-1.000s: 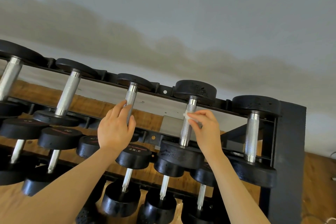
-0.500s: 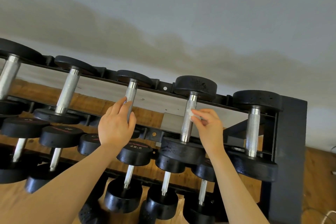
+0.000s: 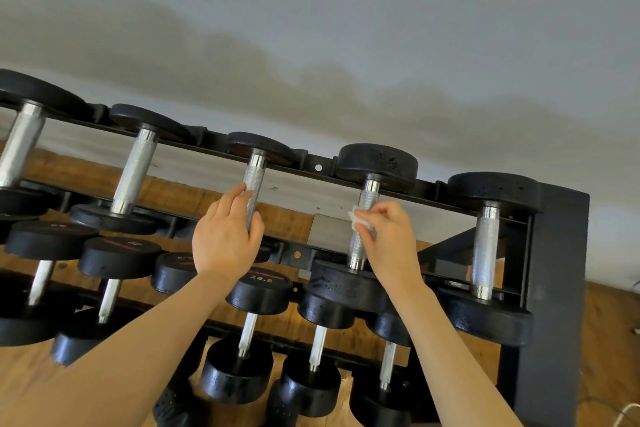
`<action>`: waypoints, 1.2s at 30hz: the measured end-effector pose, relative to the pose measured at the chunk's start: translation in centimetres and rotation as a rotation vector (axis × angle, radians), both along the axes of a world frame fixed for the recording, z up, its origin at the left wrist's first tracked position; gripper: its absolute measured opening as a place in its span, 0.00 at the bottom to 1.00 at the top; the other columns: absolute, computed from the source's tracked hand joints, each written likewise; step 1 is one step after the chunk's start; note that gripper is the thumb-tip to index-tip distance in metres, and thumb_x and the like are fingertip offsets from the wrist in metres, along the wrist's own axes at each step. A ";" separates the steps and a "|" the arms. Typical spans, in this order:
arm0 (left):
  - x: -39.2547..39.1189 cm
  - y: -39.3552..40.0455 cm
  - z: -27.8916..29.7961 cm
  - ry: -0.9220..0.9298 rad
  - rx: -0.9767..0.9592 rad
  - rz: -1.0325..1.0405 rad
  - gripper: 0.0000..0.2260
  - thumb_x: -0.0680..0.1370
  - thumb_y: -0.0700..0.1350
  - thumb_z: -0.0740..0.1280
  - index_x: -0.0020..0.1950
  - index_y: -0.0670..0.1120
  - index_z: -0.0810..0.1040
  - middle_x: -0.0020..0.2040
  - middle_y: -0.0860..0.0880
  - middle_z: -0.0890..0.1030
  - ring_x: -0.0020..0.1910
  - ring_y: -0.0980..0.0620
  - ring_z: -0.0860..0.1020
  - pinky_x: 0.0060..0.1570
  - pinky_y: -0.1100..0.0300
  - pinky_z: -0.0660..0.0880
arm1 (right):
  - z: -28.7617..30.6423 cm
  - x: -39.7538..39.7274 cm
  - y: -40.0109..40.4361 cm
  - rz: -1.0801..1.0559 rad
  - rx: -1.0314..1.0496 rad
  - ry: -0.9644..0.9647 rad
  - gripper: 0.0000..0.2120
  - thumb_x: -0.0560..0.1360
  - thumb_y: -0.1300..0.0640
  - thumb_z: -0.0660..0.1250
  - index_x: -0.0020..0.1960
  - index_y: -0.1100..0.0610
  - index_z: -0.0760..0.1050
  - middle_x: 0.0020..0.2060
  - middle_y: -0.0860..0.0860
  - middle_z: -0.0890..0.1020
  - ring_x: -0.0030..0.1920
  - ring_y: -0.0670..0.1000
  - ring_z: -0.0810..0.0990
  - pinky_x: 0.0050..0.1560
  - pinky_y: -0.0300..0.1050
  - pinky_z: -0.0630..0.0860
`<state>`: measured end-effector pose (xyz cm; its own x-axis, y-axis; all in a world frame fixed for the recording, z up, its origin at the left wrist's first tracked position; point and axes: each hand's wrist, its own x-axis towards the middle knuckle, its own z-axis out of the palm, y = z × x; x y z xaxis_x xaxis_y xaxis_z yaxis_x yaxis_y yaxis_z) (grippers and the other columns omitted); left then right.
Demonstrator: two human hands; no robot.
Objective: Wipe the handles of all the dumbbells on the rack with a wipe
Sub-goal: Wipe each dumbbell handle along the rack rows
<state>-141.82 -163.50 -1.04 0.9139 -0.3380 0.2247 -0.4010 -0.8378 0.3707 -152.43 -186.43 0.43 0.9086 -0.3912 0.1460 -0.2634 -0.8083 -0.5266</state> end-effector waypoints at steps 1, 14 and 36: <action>0.0 0.0 0.0 0.000 0.000 -0.001 0.16 0.78 0.45 0.66 0.64 0.40 0.77 0.66 0.44 0.77 0.55 0.44 0.79 0.43 0.52 0.77 | 0.0 -0.3 0.0 0.048 -0.037 0.014 0.13 0.74 0.57 0.71 0.59 0.57 0.80 0.50 0.51 0.75 0.51 0.47 0.73 0.50 0.29 0.66; 0.0 0.1 0.0 -0.006 -0.007 -0.008 0.15 0.78 0.44 0.66 0.64 0.40 0.77 0.66 0.44 0.77 0.56 0.44 0.80 0.46 0.52 0.78 | -0.6 -0.3 -0.7 0.133 -0.271 -0.011 0.11 0.68 0.54 0.77 0.50 0.51 0.83 0.48 0.50 0.74 0.50 0.50 0.69 0.49 0.45 0.66; 0.0 0.1 0.0 0.014 -0.012 0.002 0.16 0.78 0.45 0.67 0.64 0.41 0.78 0.66 0.44 0.78 0.55 0.45 0.80 0.45 0.53 0.78 | 1.5 1.8 -3.5 0.432 -0.352 -0.014 0.09 0.71 0.54 0.74 0.52 0.52 0.84 0.46 0.43 0.84 0.44 0.46 0.70 0.42 0.41 0.65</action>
